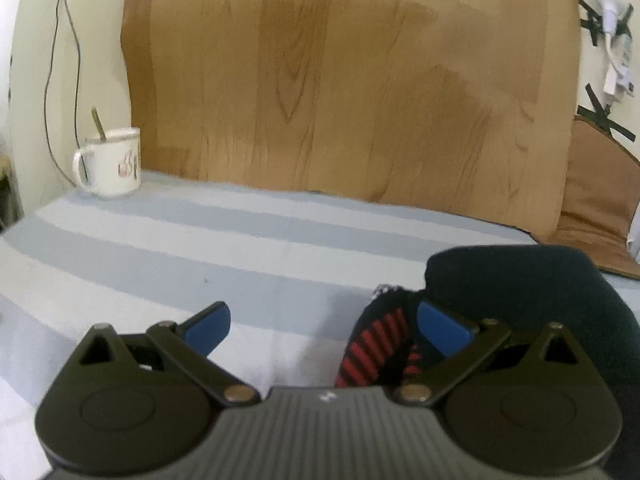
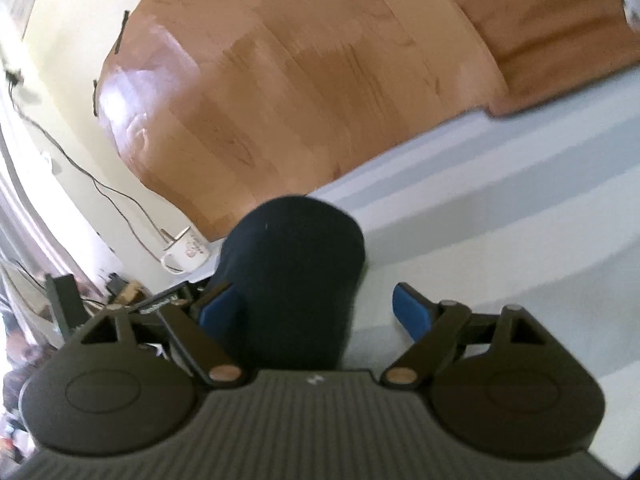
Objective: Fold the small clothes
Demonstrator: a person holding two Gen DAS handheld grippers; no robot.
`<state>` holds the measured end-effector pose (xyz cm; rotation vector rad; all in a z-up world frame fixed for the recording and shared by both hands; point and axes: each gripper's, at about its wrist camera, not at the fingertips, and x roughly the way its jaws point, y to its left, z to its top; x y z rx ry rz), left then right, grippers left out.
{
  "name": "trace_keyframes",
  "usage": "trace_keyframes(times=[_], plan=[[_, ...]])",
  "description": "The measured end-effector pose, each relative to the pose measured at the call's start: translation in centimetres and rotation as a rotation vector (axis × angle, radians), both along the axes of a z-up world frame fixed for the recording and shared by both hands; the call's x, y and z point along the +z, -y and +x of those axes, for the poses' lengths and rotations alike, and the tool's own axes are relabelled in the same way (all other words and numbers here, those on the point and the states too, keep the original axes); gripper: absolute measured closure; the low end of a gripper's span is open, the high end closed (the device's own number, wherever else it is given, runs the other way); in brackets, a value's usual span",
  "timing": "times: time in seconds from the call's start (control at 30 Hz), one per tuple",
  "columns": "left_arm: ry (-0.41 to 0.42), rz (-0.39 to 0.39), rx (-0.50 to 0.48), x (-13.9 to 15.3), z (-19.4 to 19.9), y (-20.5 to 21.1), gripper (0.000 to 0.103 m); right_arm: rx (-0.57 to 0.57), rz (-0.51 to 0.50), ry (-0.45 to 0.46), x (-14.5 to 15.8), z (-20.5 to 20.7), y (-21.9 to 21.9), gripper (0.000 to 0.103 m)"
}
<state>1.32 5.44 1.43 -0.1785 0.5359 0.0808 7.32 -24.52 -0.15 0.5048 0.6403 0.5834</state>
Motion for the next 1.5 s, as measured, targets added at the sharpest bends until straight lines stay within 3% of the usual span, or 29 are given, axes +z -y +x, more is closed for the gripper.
trace_keyframes(times=[0.3,0.5,0.8,1.1,1.5], plan=[[0.002,0.025,0.019,-0.1,-0.3,0.1,0.000,0.040,0.019,-0.058,-1.6,0.0,-1.6,0.011],[-0.009,0.024,0.029,-0.1,-0.1,0.2,0.000,0.055,0.010,-0.014,-1.8,-0.5,-1.6,0.009],[-0.072,-0.019,0.055,-0.6,0.6,-0.5,0.000,0.069,0.020,0.000,-1.8,-0.7,-1.6,0.005],[-0.120,-0.123,0.043,-1.3,1.2,-2.0,0.000,0.110,-0.009,0.015,-1.7,-0.7,-2.3,0.000],[-0.118,-0.122,0.040,-1.3,1.2,-1.9,0.000,0.133,-0.007,0.004,-1.7,-0.7,-2.1,0.000]])
